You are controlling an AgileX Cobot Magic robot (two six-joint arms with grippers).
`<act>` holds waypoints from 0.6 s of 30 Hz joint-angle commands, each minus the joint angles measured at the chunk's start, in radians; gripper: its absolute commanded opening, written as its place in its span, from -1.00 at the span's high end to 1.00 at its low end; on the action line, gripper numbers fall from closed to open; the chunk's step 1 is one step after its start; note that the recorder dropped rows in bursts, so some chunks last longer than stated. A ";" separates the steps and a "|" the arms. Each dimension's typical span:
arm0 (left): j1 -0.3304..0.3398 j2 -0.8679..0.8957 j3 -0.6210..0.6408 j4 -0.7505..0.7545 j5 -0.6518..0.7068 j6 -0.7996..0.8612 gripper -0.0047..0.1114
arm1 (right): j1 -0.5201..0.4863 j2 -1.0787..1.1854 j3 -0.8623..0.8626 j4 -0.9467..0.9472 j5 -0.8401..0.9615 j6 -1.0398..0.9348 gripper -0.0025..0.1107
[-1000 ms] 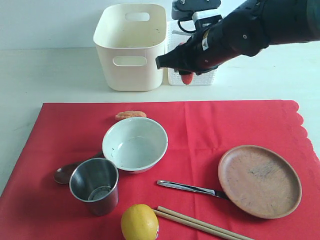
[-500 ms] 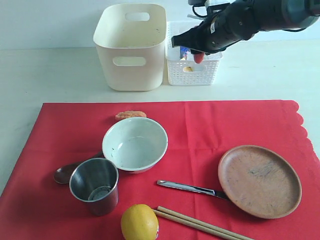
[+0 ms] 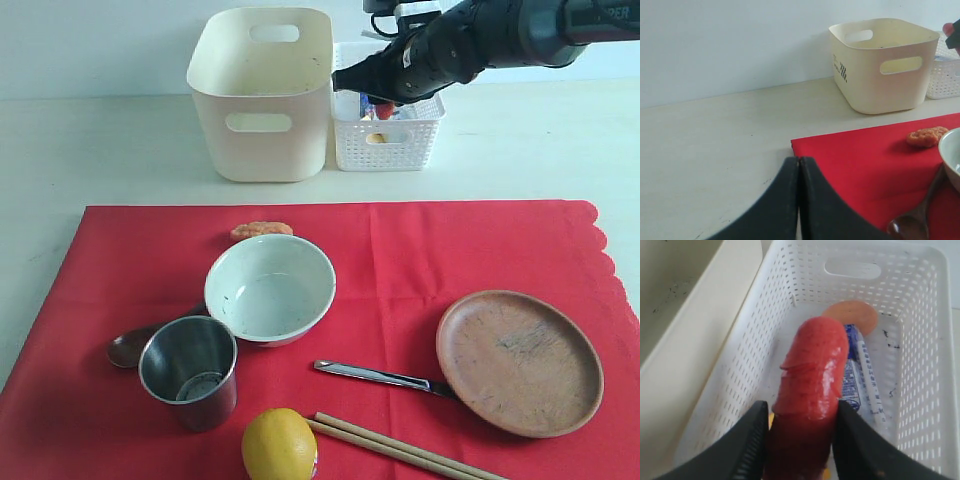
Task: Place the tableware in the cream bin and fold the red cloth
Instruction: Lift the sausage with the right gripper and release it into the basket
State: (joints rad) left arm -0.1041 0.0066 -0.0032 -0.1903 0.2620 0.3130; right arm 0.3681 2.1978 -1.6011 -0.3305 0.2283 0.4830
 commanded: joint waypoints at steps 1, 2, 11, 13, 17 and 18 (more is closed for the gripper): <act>0.002 -0.007 0.003 0.000 -0.002 0.001 0.89 | -0.004 -0.001 -0.011 -0.010 -0.025 -0.004 0.42; 0.002 -0.007 0.003 0.000 -0.002 0.001 0.89 | -0.004 -0.001 -0.011 -0.010 -0.029 -0.004 0.35; 0.002 -0.007 0.003 0.000 -0.002 0.001 0.89 | -0.002 -0.001 -0.011 -0.010 -0.066 -0.004 -0.28; 0.002 -0.007 0.003 0.000 -0.002 0.001 0.89 | -0.002 -0.005 -0.011 -0.010 -0.062 -0.011 -0.29; 0.002 -0.007 0.003 0.000 -0.002 0.001 0.89 | -0.002 -0.046 -0.011 -0.010 0.025 -0.011 -0.29; 0.002 -0.007 0.003 0.000 -0.002 0.001 0.89 | -0.002 -0.057 -0.011 -0.010 0.049 -0.011 -0.29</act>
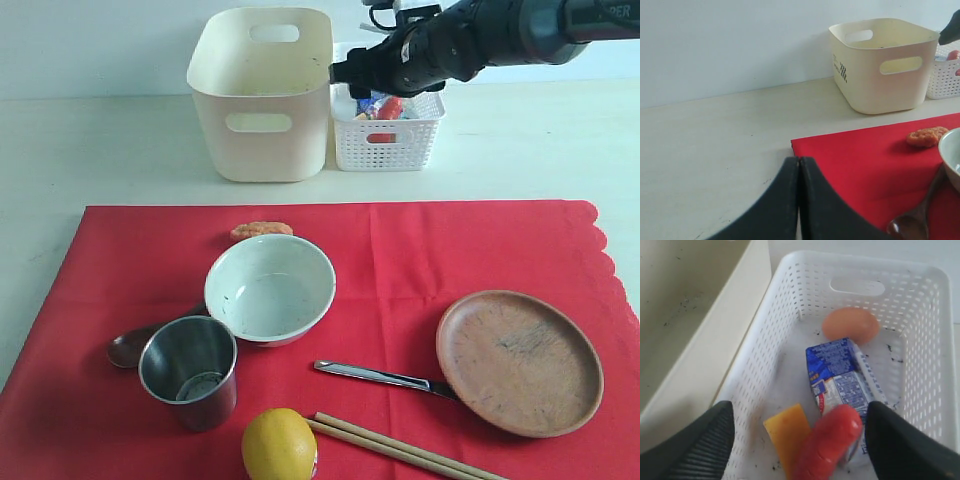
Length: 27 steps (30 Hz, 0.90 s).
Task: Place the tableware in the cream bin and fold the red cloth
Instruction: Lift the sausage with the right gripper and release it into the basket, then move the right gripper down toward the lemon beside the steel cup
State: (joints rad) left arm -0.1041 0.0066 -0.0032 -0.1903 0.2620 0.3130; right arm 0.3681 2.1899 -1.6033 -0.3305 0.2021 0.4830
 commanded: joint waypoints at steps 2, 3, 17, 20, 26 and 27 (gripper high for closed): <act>0.002 -0.007 0.003 0.000 -0.002 0.001 0.89 | -0.002 -0.082 -0.009 -0.010 0.134 -0.011 -0.29; 0.002 -0.007 0.003 0.000 -0.002 0.001 0.89 | -0.002 -0.095 -0.009 -0.011 0.160 -0.011 -0.29; 0.002 -0.007 0.003 0.000 -0.002 0.001 0.89 | -0.002 -0.279 -0.009 -0.013 0.539 -0.101 0.75; 0.002 -0.007 0.003 0.000 -0.002 0.001 0.89 | -0.002 -0.300 -0.009 0.060 0.611 -0.168 0.96; 0.002 -0.007 0.003 0.000 -0.002 0.001 0.89 | 0.029 -0.339 -0.007 0.269 0.666 -0.322 0.96; 0.002 -0.007 0.003 0.000 -0.002 0.001 0.89 | 0.041 -0.343 -0.007 0.282 0.668 -0.335 0.96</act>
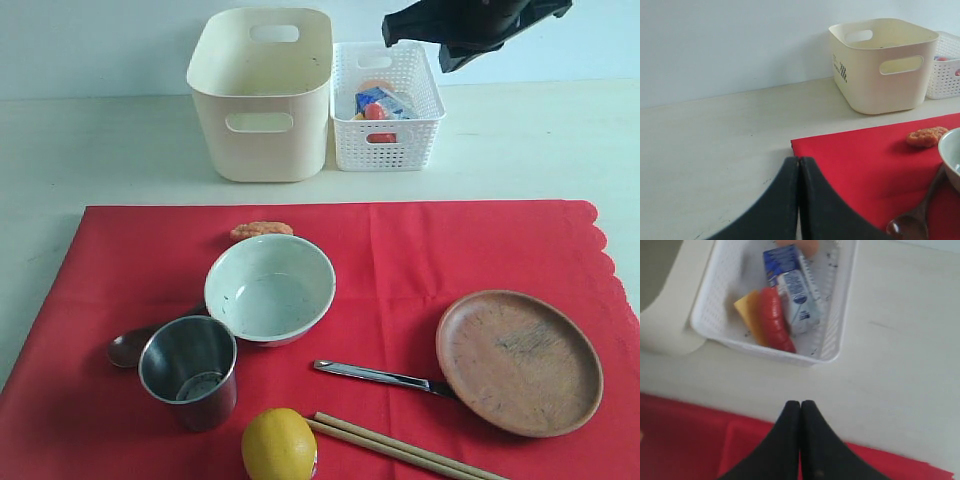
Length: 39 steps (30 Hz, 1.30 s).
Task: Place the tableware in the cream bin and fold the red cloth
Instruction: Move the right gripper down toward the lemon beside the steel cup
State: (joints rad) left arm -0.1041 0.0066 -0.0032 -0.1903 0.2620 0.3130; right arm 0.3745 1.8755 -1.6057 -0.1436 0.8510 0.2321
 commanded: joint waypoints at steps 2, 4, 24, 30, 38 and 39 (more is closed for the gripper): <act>0.002 -0.007 0.003 0.000 -0.002 0.001 0.89 | 0.072 -0.045 0.007 0.108 0.022 -0.102 0.96; 0.002 -0.007 0.003 0.000 -0.002 0.001 0.89 | 0.109 -0.063 0.035 0.108 0.014 -0.102 0.96; 0.001 -0.007 0.003 0.000 -0.002 0.001 0.89 | 0.607 -0.198 0.423 0.168 0.044 -0.004 0.96; 0.001 -0.007 0.003 0.000 -0.002 0.001 0.89 | 0.724 -0.200 0.470 0.158 0.053 0.110 0.82; 0.001 -0.007 0.003 0.000 -0.002 0.001 0.89 | 0.828 -0.200 0.503 0.053 -0.034 0.225 0.19; 0.001 -0.007 0.003 0.000 -0.002 0.001 0.89 | 0.828 -0.198 0.503 0.058 -0.043 0.225 0.13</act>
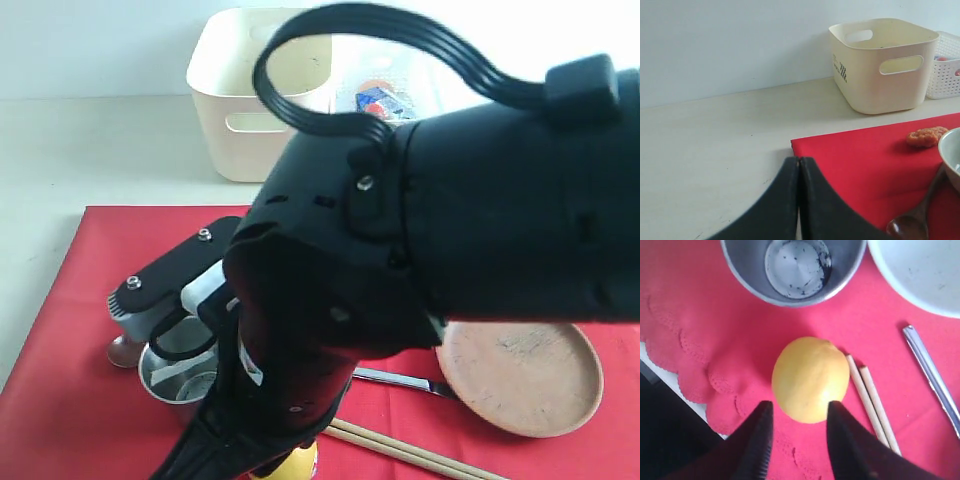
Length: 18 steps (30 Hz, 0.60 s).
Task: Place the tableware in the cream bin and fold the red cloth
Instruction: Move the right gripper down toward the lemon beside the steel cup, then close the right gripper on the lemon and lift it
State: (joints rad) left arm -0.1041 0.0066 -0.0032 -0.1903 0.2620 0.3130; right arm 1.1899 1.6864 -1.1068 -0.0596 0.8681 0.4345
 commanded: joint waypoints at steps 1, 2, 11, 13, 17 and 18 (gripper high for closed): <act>0.001 -0.007 0.003 0.000 -0.002 0.001 0.89 | 0.012 -0.005 0.004 -0.023 -0.069 0.022 0.05; 0.001 -0.007 0.003 0.000 -0.002 0.001 0.89 | 0.012 0.003 0.004 -0.023 -0.071 0.022 -0.03; 0.001 -0.007 0.003 0.000 -0.002 0.001 0.89 | 0.012 0.126 0.004 -0.065 -0.087 0.042 -0.33; 0.001 -0.007 0.003 0.000 -0.002 0.001 0.89 | 0.012 0.150 0.004 -0.080 -0.087 0.062 -0.33; 0.001 -0.007 0.003 0.000 -0.002 0.001 0.89 | 0.012 0.187 0.004 -0.080 -0.100 0.066 -0.33; 0.001 -0.007 0.003 0.000 -0.002 0.001 0.89 | 0.012 0.196 0.004 -0.078 -0.103 0.066 -0.33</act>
State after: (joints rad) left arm -0.1041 0.0066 -0.0032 -0.1903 0.2620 0.3130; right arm 1.2000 1.8632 -1.1068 -0.1229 0.7834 0.4925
